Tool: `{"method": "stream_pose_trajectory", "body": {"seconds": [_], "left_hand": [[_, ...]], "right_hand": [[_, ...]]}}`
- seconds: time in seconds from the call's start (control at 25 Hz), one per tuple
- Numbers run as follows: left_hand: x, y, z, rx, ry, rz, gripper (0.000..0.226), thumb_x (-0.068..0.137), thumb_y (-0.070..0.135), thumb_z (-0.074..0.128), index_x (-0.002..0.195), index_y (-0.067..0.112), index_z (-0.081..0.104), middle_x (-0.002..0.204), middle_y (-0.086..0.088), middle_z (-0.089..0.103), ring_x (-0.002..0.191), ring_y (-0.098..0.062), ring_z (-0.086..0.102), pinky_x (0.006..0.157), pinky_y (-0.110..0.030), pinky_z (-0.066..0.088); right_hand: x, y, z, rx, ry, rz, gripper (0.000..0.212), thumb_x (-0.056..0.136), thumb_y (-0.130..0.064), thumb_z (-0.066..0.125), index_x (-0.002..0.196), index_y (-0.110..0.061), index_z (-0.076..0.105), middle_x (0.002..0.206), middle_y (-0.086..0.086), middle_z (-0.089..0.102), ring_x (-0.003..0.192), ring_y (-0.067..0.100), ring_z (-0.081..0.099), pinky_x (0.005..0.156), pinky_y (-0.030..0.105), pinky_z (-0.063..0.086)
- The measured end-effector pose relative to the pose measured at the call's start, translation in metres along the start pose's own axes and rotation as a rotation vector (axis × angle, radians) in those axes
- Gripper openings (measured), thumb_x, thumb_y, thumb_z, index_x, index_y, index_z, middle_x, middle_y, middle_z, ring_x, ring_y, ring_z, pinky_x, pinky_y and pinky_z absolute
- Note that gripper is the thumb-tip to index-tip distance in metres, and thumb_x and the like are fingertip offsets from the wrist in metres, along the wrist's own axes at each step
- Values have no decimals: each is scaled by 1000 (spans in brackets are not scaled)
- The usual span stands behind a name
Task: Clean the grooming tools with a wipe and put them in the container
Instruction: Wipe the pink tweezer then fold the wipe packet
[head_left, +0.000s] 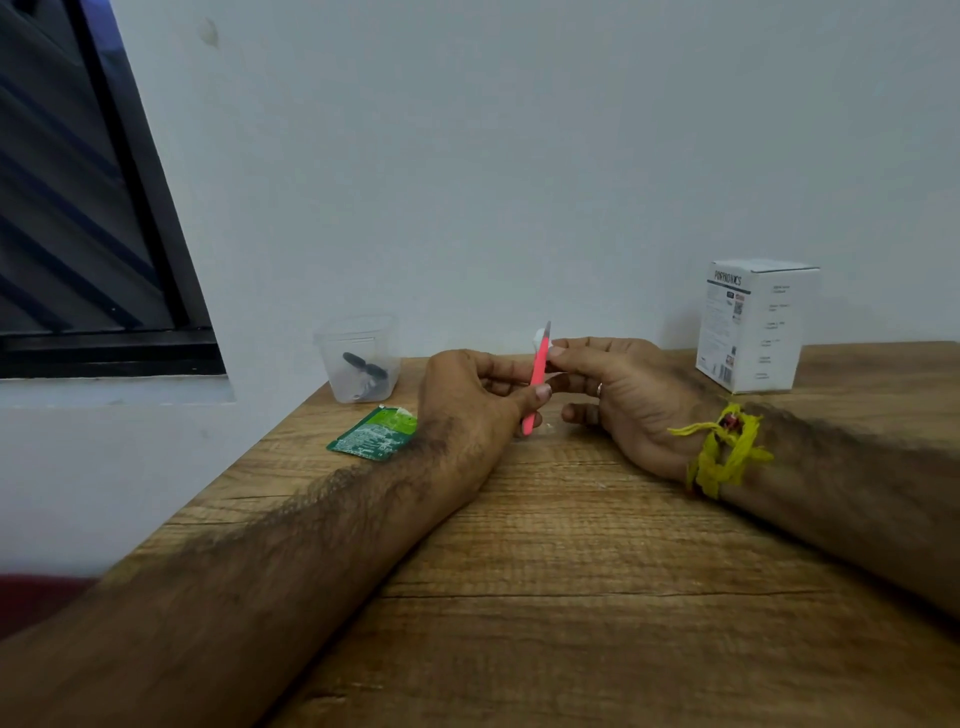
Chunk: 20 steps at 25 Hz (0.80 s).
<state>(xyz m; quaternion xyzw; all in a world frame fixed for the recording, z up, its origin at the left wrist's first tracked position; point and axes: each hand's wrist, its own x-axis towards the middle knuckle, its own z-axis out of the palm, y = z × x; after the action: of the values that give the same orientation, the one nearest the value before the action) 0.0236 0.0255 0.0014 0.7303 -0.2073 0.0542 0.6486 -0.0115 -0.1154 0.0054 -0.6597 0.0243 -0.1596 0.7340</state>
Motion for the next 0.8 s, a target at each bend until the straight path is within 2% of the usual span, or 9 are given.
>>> {"method": "stream_pose_trajectory", "body": {"seconds": [0.12,0.28,0.44,0.52,0.68,0.8], "left_hand": [[-2,1,-2,30,8,12,14,76,2,84,84,10,76,74,-12,77,67,-27,76,63,-37,64],[-4,4,1,57,5,14,13,75,4,85,81,12,75,72,-11,76,66,-25,76,63,-38,64],[-2,3,0,74,32,-10,14,75,3,85,81,12,75,73,-10,77,67,-25,76,65,-40,64],[-5,5,1,87,14,-4,13,75,4,85,83,11,76,73,-11,76,68,-27,76,66,-41,64],[-1,2,1,127,-8,-1,20,77,5,85,73,21,72,69,-8,75,65,-24,75,62,-37,64],[1,-3,1,128,-13,-4,23,79,7,84,71,24,70,65,-3,74,60,-16,71,62,-32,63]], "right_hand": [[-4,4,3,-68,-67,-31,10,88,-16,69,93,-7,69,90,16,71,80,16,64,56,26,45],[-1,3,0,-16,23,-40,15,87,-17,71,98,-7,71,96,14,73,84,14,65,57,24,47],[-4,5,4,-68,-46,-42,19,88,-16,69,99,0,69,83,11,71,78,15,65,55,27,45],[-5,3,3,-39,-18,-35,14,88,-15,70,95,-4,70,86,10,71,76,13,65,55,25,46],[2,1,-1,55,72,17,8,85,-19,72,90,-12,70,96,8,68,86,14,61,54,22,47],[4,6,-2,50,82,-1,8,84,-18,74,89,-12,71,92,7,69,83,13,61,52,23,48]]}}
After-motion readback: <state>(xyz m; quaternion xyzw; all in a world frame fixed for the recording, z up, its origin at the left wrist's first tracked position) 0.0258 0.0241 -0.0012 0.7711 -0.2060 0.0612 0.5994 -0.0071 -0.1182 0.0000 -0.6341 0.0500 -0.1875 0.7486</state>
